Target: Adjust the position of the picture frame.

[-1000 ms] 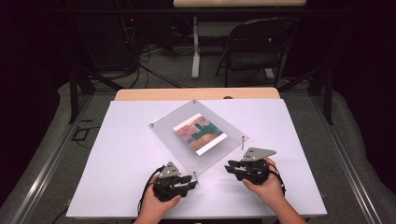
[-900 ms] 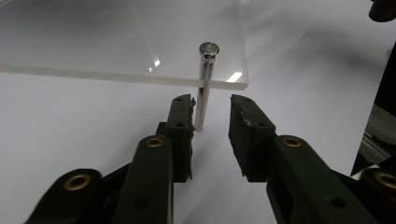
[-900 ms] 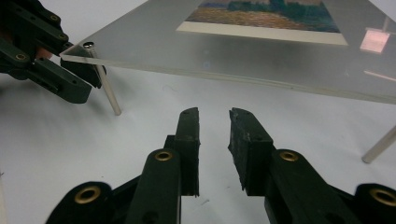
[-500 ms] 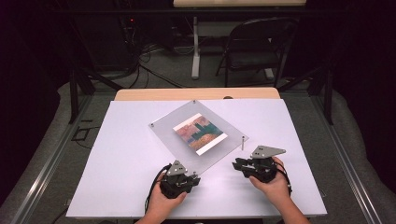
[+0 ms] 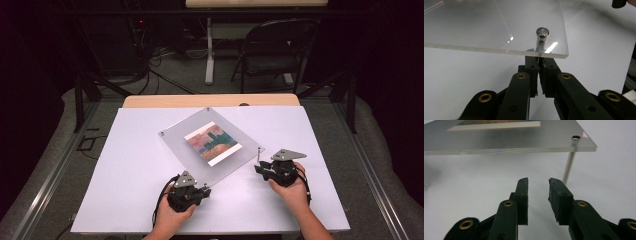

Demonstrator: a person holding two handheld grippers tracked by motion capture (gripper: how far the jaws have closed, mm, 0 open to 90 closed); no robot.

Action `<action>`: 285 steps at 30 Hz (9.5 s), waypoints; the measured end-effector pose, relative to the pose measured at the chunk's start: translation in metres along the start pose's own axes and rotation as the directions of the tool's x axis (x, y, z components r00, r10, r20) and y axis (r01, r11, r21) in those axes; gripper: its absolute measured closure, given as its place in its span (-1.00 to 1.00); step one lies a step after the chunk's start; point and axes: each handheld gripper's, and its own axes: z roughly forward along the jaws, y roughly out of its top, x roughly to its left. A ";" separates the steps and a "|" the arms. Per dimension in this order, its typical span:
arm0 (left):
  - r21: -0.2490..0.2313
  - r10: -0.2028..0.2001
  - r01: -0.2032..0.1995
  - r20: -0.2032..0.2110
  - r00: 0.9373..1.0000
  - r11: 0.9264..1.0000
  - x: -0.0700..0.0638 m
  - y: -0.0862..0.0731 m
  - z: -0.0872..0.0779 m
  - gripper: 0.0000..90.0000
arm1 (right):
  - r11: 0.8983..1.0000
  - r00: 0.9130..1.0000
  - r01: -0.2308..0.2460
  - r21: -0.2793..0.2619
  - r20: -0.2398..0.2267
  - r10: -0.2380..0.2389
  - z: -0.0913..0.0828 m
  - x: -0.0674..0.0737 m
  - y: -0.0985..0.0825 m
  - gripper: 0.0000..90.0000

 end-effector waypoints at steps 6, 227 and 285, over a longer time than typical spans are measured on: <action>-0.022 -0.033 0.033 -0.008 0.999 0.999 0.004 -0.005 -0.013 0.90 | 1.000 1.000 -0.026 0.001 0.007 0.026 0.014 -0.007 0.003 0.41; -0.064 -0.236 0.228 -0.297 0.925 0.972 0.146 0.117 -0.018 -0.21 | 0.989 0.991 -0.124 0.077 0.058 0.119 0.048 -0.035 0.107 -0.21; -0.020 -0.401 0.413 -0.290 0.869 0.911 0.193 0.128 0.052 -0.35 | 0.933 0.946 -0.323 0.158 0.056 0.319 0.130 -0.067 0.119 -0.27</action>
